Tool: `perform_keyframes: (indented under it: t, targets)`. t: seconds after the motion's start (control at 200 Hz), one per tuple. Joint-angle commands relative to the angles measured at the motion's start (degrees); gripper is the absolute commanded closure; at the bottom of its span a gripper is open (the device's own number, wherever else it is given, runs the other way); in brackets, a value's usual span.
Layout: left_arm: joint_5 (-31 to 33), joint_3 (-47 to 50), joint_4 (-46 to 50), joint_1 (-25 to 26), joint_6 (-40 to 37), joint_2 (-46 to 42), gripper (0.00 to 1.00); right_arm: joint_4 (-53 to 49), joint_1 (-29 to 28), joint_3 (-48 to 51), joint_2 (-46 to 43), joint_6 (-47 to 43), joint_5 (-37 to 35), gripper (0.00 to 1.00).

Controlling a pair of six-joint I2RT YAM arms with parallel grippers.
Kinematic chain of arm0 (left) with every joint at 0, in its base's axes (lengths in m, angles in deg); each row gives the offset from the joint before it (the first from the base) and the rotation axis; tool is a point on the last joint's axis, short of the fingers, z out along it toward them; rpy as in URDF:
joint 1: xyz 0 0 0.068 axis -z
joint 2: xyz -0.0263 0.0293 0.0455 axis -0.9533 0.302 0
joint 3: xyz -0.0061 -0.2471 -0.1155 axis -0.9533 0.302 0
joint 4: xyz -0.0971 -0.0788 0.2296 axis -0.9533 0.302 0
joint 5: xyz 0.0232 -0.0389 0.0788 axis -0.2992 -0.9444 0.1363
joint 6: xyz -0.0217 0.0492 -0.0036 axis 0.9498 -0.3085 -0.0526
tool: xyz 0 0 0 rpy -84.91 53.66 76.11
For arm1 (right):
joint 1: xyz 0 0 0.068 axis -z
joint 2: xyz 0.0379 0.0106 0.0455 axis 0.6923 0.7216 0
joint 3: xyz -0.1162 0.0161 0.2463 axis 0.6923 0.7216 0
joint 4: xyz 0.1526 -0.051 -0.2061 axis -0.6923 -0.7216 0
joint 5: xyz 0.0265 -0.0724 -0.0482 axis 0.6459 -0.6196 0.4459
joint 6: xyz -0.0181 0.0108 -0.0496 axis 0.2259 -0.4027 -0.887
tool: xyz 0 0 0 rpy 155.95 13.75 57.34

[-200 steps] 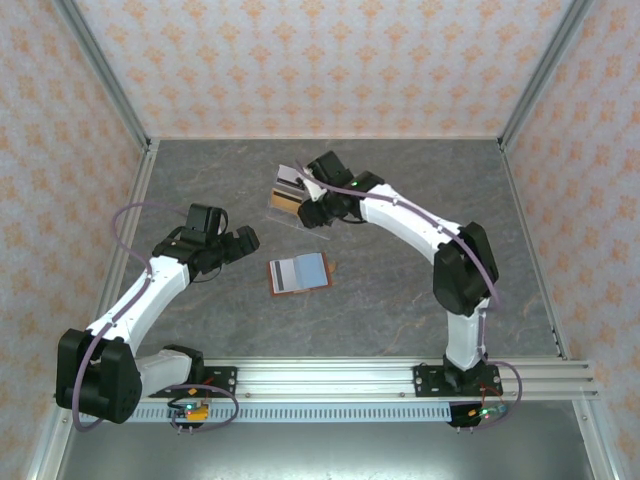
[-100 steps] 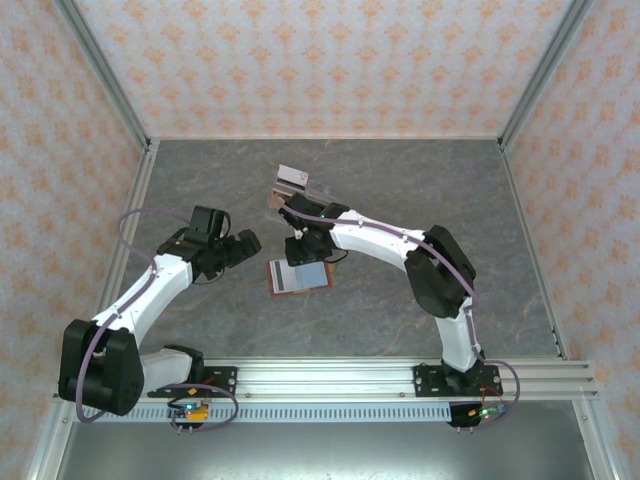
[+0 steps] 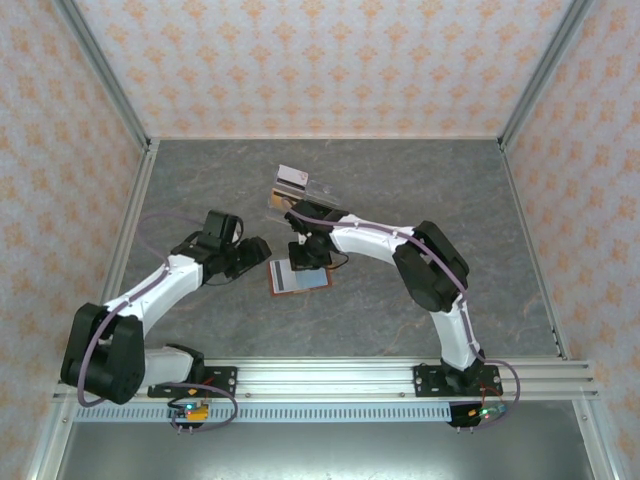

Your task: Take the credit cards out of the card holder

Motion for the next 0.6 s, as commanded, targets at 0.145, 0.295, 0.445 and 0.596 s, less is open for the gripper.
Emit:
perform_keyframes:
  t: [0.145, 0.295, 0.445, 0.596]
  targets:
    - [0.7, -1.1, -5.6, 4.7, 4.5, 6.0, 0.62, 4.4, 0.8, 3.3, -0.1, 1.4, 2.4, 0.86]
    - [0.9, -0.4, -7.5, 5.0, 6.4, 9.4, 0.73, 5.9, 1.5, 4.8, -2.0, 1.4, 3.1, 0.85]
    - [-0.2, 0.5, -10.6, 5.0, 8.2, 11.6, 0.8, 7.6, 2.6, 6.2, -3.3, 0.3, 5.7, 0.84]
    - [0.1, 0.6, -10.0, 5.0, 8.3, 12.6, 0.85, 9.1, 3.2, 6.9, -4.0, -0.2, 9.1, 0.84]
